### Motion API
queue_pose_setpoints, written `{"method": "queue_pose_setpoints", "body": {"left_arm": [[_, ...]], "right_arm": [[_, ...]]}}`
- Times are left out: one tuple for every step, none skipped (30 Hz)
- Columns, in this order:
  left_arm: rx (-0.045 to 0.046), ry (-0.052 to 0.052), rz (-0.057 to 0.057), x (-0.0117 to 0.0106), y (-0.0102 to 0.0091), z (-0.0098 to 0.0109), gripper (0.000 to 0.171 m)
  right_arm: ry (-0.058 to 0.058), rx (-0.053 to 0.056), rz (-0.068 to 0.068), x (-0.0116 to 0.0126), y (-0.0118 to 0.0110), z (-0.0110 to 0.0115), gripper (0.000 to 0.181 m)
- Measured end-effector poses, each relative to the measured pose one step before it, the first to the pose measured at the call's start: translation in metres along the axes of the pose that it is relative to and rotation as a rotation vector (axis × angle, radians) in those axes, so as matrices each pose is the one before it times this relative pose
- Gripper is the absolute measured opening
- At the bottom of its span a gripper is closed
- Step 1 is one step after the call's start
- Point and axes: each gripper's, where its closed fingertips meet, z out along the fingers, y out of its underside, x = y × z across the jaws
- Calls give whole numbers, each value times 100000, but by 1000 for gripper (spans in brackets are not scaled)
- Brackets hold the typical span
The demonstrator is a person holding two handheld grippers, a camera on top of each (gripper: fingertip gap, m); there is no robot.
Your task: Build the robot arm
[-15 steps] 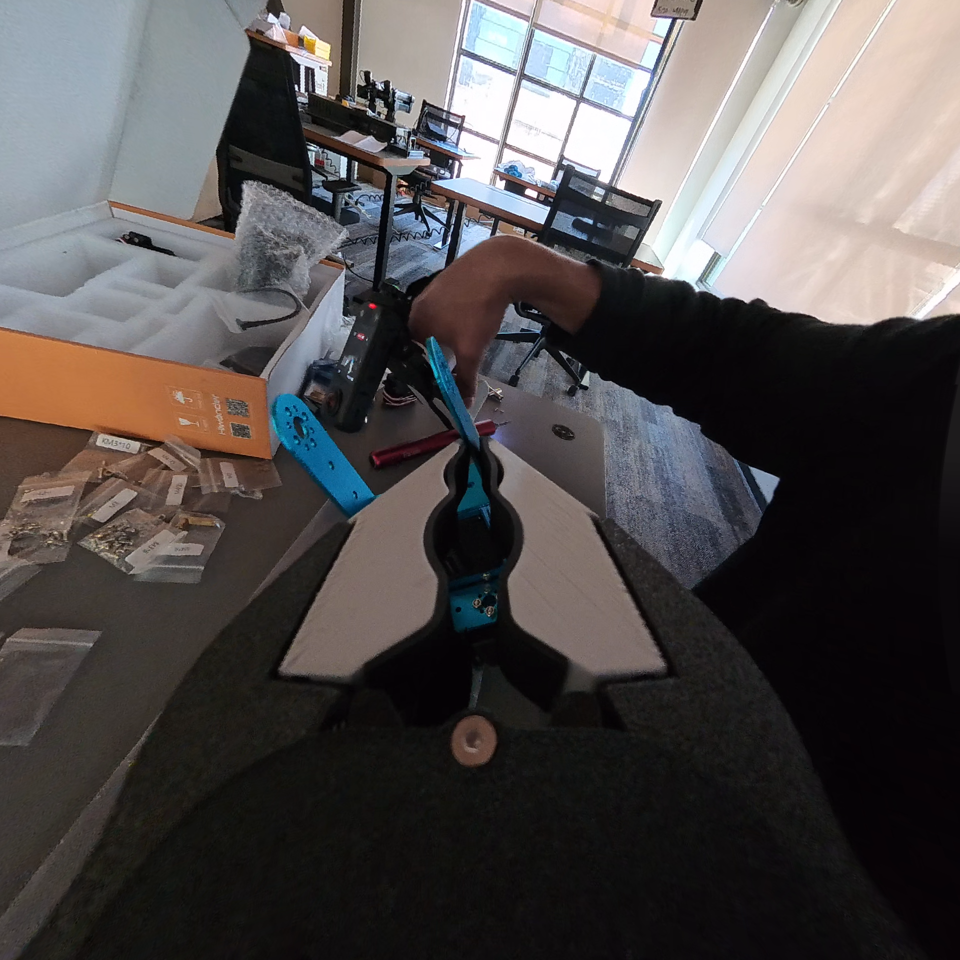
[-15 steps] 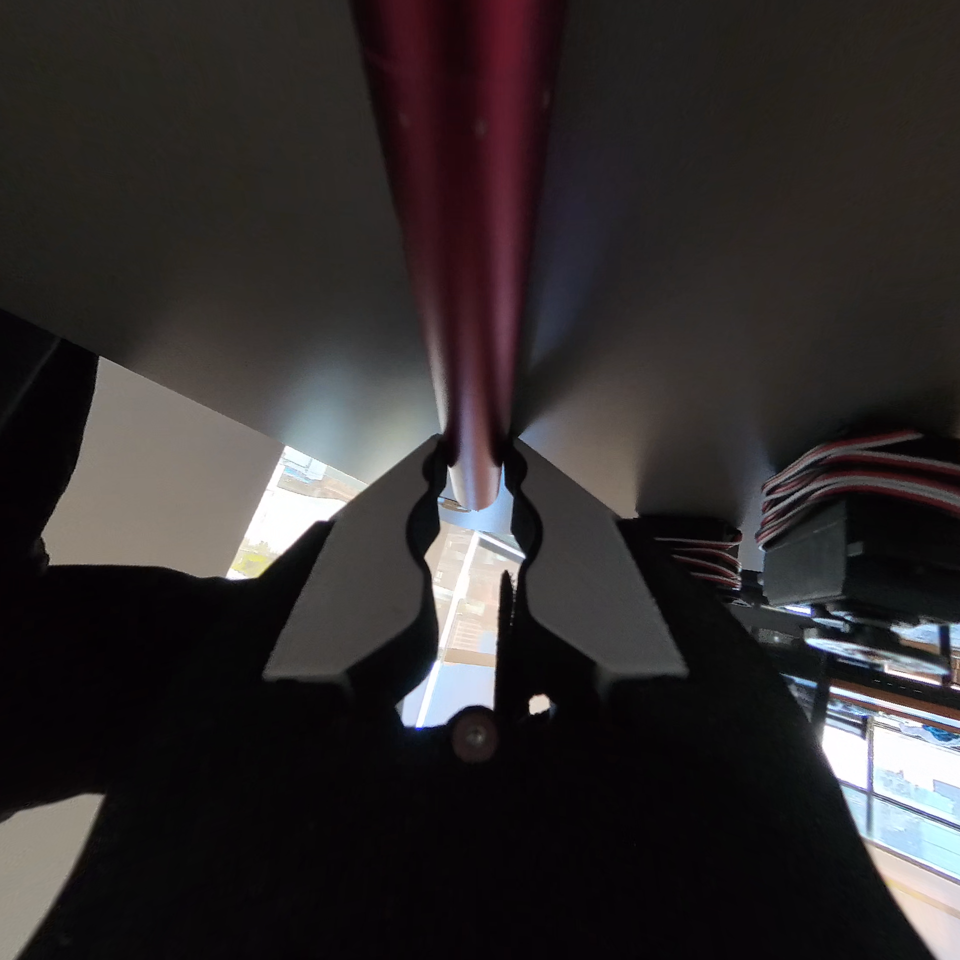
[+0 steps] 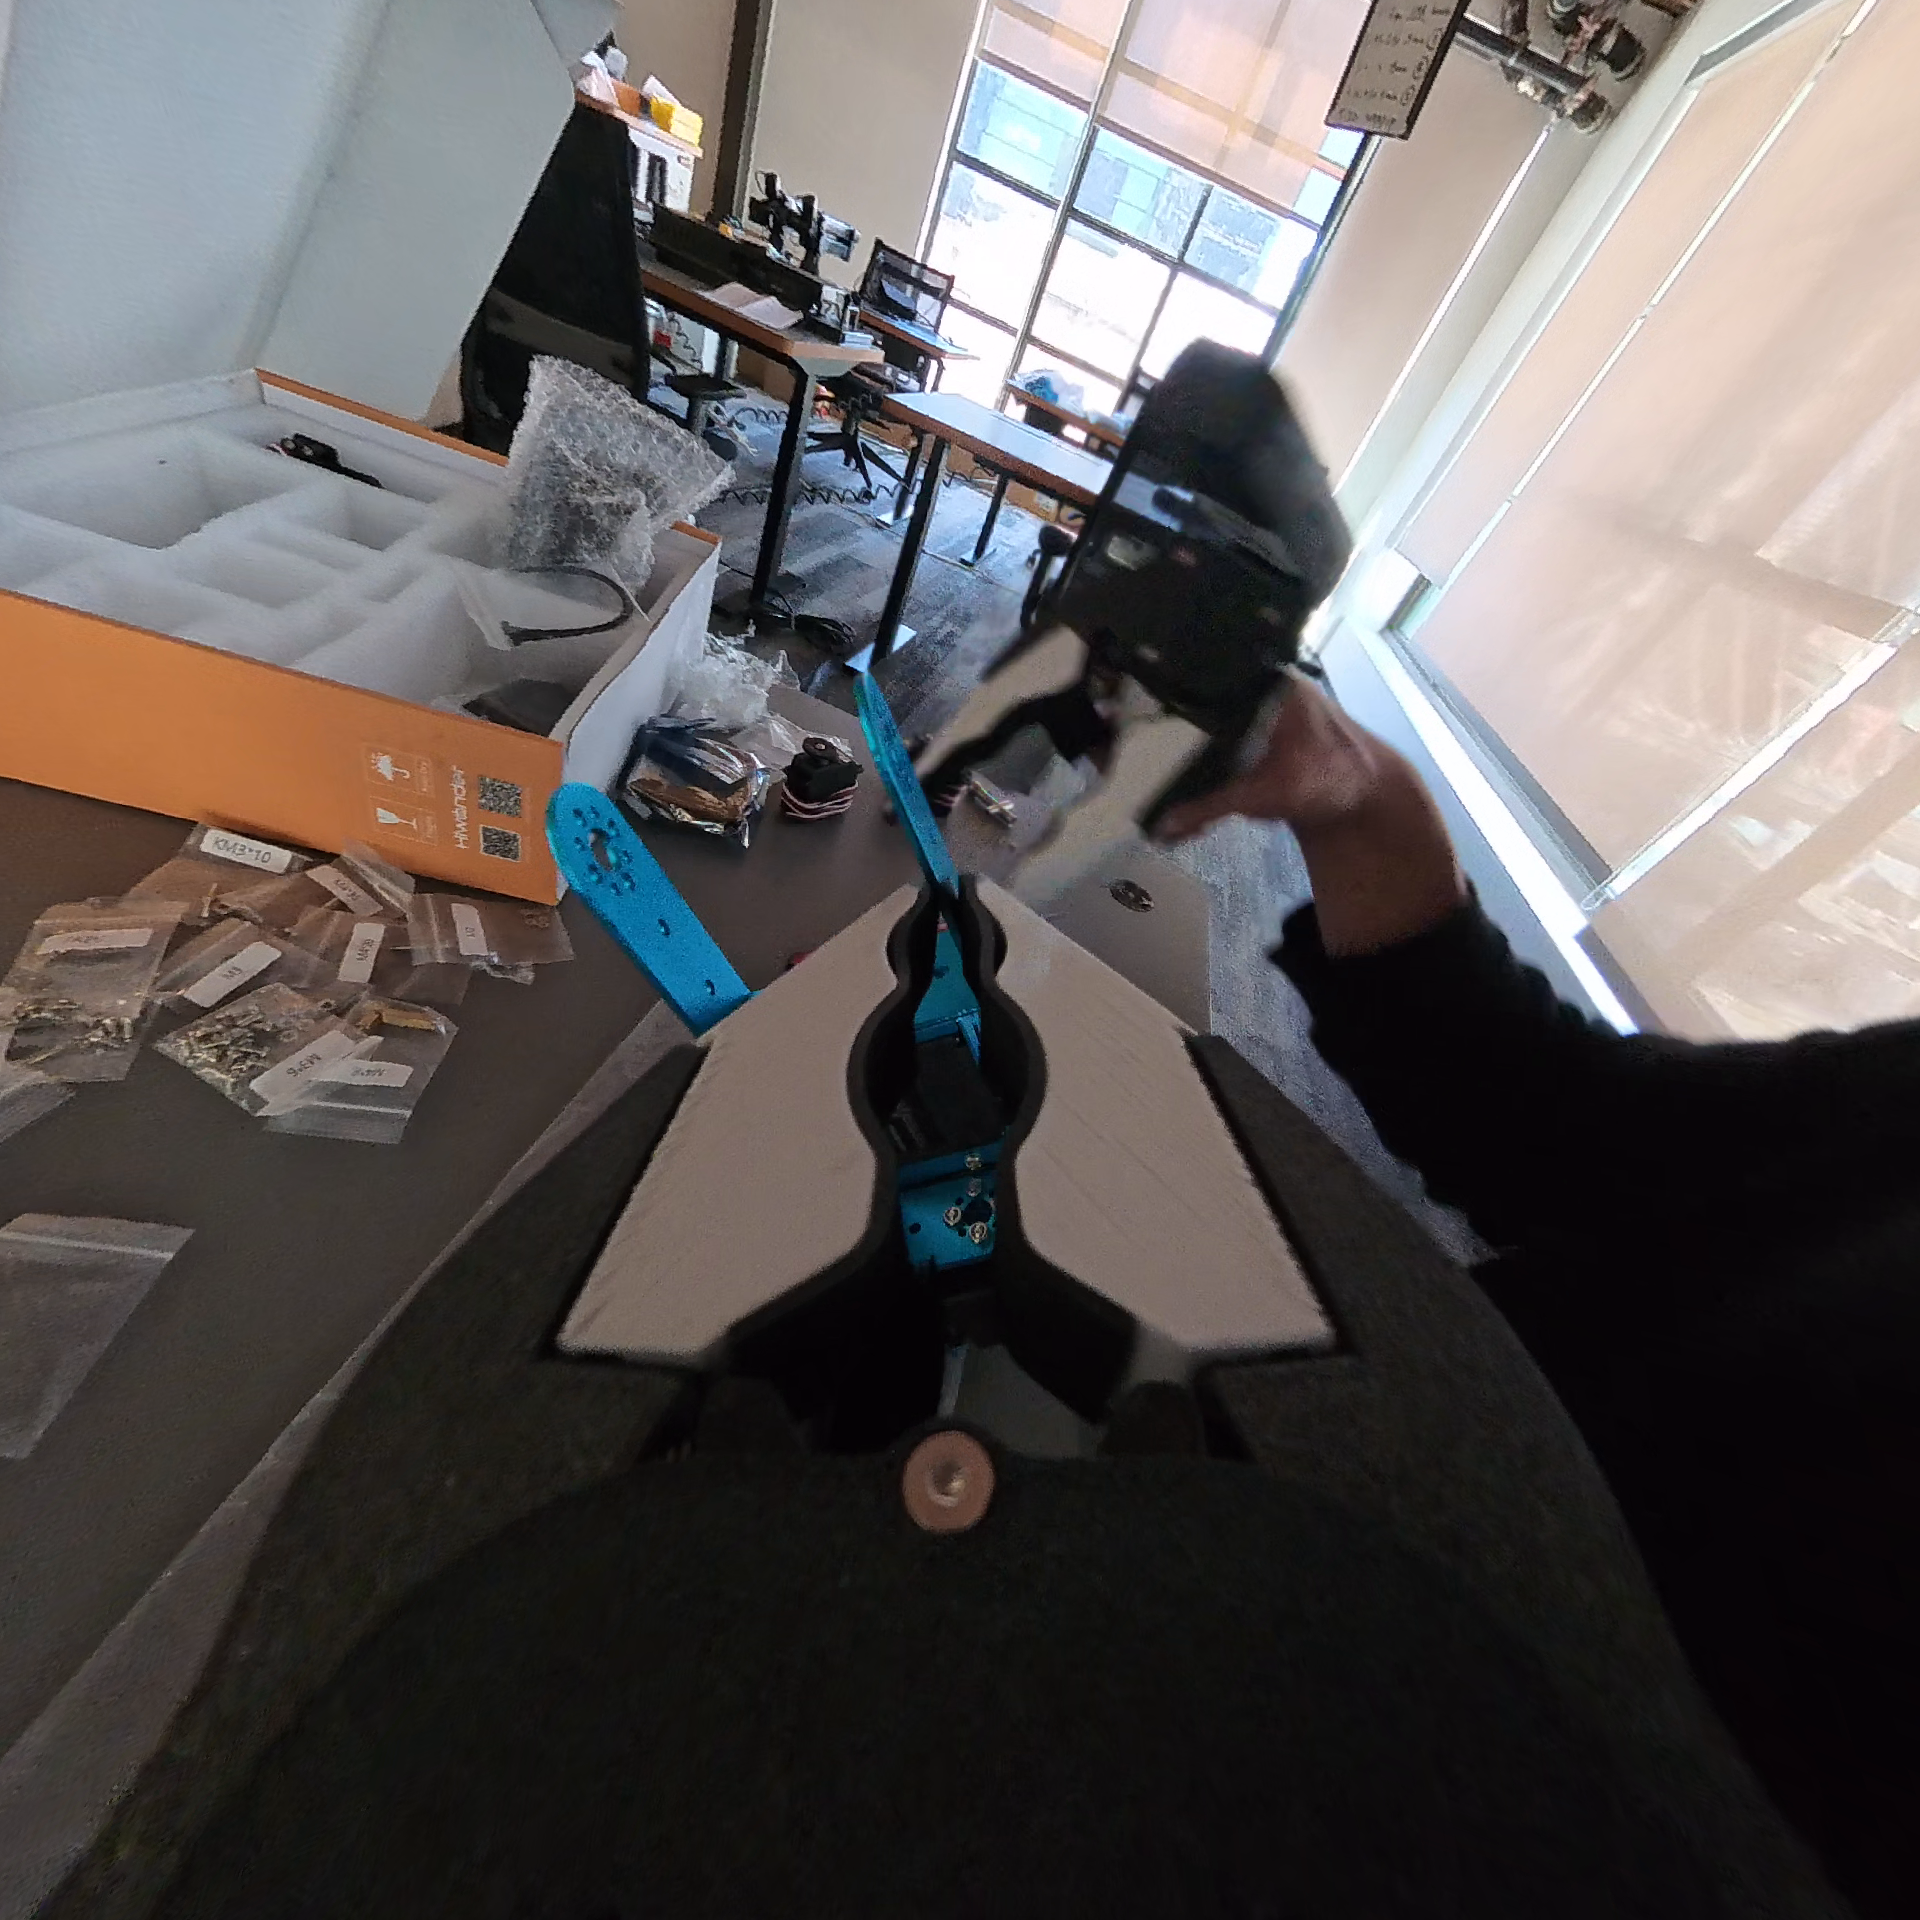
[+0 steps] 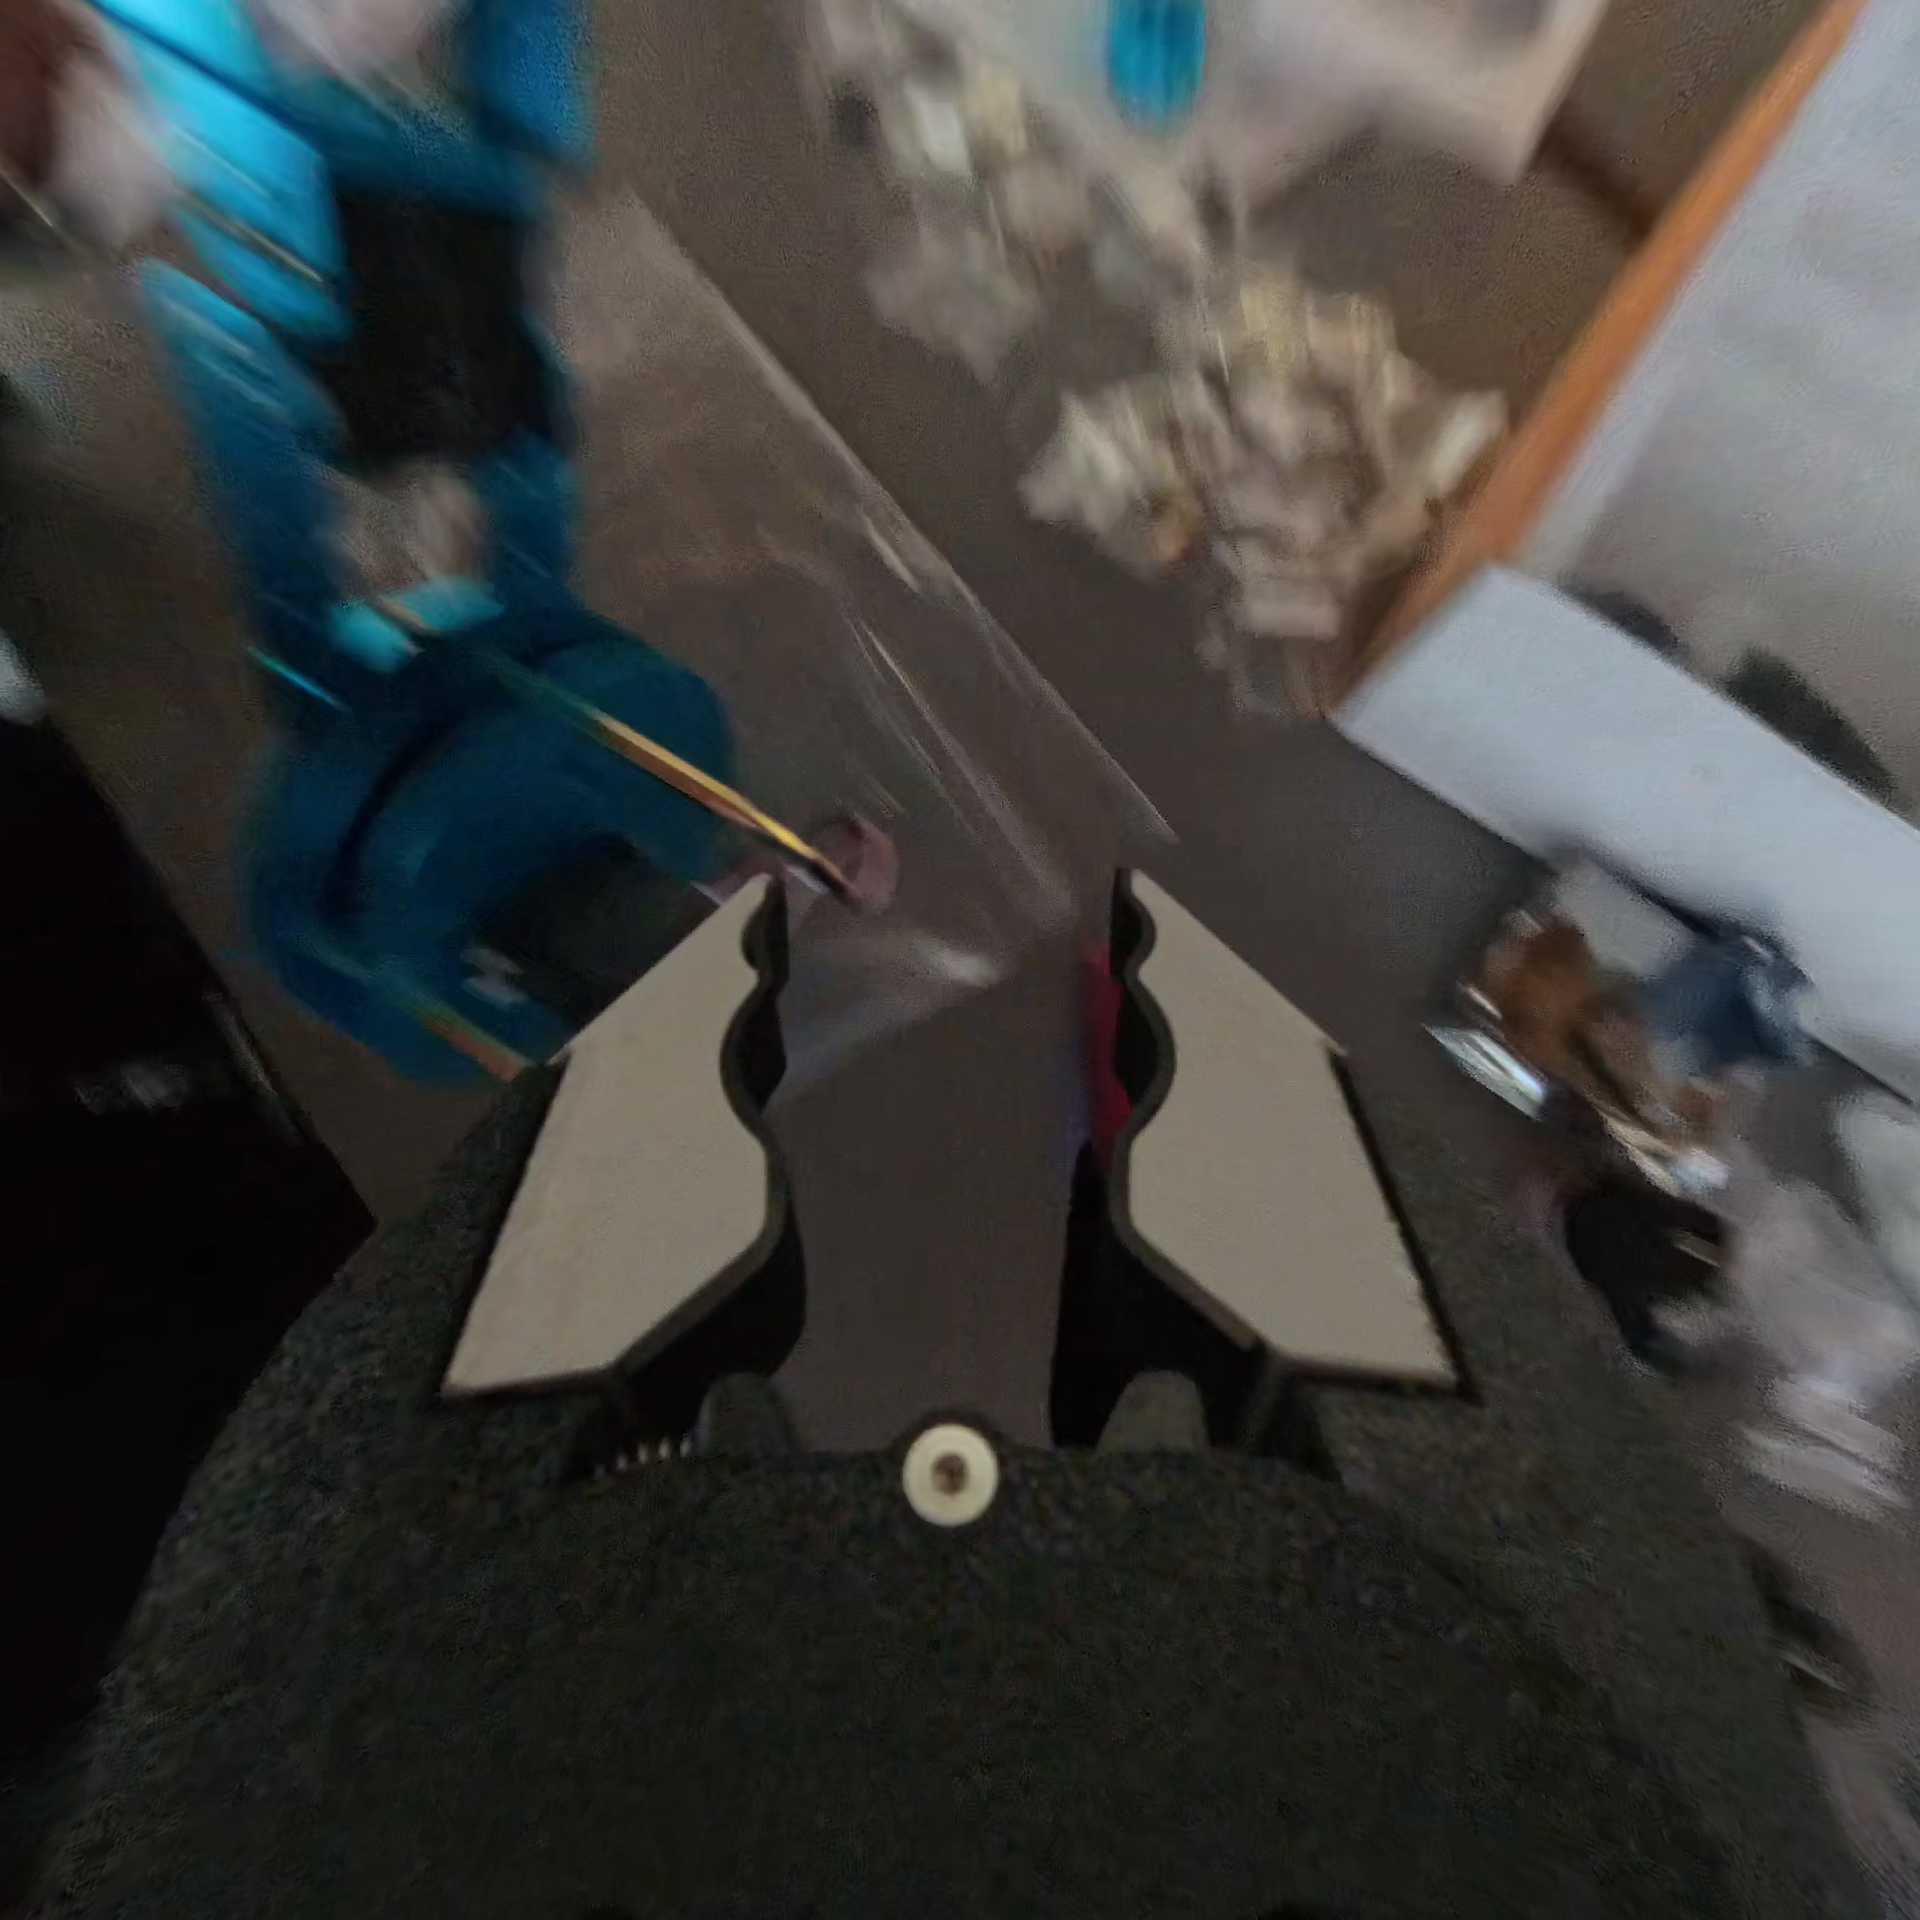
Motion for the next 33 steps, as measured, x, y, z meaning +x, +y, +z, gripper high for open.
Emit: {"method": "queue_pose_setpoints", "body": {"left_arm": [[626,-735,337,79,-5,-11,1],[529,-713,563,130,9,-17,2],[260,-787,544,136,-3,-34,2],[150,-1136,409,115,16,-40,1],[267,-1565,288,76,5,-53,1],[314,-1786,540,95,8,-42,2],[303,-1867,323,146,11,-32,2],[351,-1712,118,257,-5,-28,2],[365,-1307,-25,388,-3,13,2],[227,-870,255,512,-7,52,2],[129,-817,246,559,2,73,2],[60,-690,828,591,-8,85,1],[9,-699,1153,582,5,99,1],[135,-757,1037,544,-5,133,1],[281,-631,1042,546,-5,131,0],[269,-473,1174,516,-1,124,0],[266,-472,1565,443,11,121,0],[213,113,2502,460,20,96,0],[285,838,2917,535,37,108,1],[502,989,2734,511,18,57,2],[1754,888,2211,450,-182,-73,5],[4121,1083,2218,467,-514,-338,25],[4754,866,2392,412,-513,-661,41],[4734,-1193,2659,-67,-345,-917,44],[3924,-3938,2135,-879,-78,-853,44],[1561,-3017,233,-1214,396,-479,44],[-1706,1620,-2625,-854,922,49,46],[-4975,7786,-4272,-100,1386,491,54],[-6479,10201,-5673,230,1533,711,63],[-4856,12522,-4859,728,1102,679,66],[-2352,11924,-1719,875,705,618,66],[-1750,5923,345,107,473,622,64],[-771,1659,1705,-347,178,627,62]], "right_arm": [[253,12215,3268,-2391,-1286,-34,63],[-394,10998,4147,-2344,-1111,152,64],[-2138,9946,3827,-2442,-886,175,64],[460,7683,3347,-1746,-581,139,62],[3216,4578,2719,-1153,-268,217,63],[1417,3467,-554,-1396,-199,290,63],[3783,1894,-1750,-780,-133,240,59],[6496,722,-2000,-44,-103,211,59],[3892,934,-2893,-198,-109,235,58],[3106,1361,-1806,-49,-144,161,54],[2318,1677,-607,7,-218,38,49],[1301,447,-489,-36,-107,19,47],[1648,-1318,-677,148,124,35,45],[473,-531,-1146,0,41,-15,41],[139,591,-1309,-67,-91,-187,32],[2897,565,-2296,465,-54,-374,25],[-771,-211,-431,18,78,-357,25],[-1862,-31,1263,14,39,-396,25],[-2410,-23,1283,-4,60,-407,25],[-2386,226,1380,-40,68,-393,24],[-878,774,1605,140,23,-381,24],[23,826,110,255,37,-383,24],[-516,553,-340,166,44,-381,24],[-2464,308,1184,-42,64,-347,24],[-3639,446,2390,-96,74,-304,24],[-4000,687,1021,-122,81,-302,24],[-3850,827,1602,-81,87,-348,24],[-3174,1028,2860,110,28,-401,25],[-2858,1142,1232,193,14,-387,25],[-3215,1012,2054,192,11,-368,25],[-3176,1063,2087,206,-14,-366,25],[-3546,1226,-731,62,35,-347,25],[-3916,985,1153,10,42,-363,25]]}}
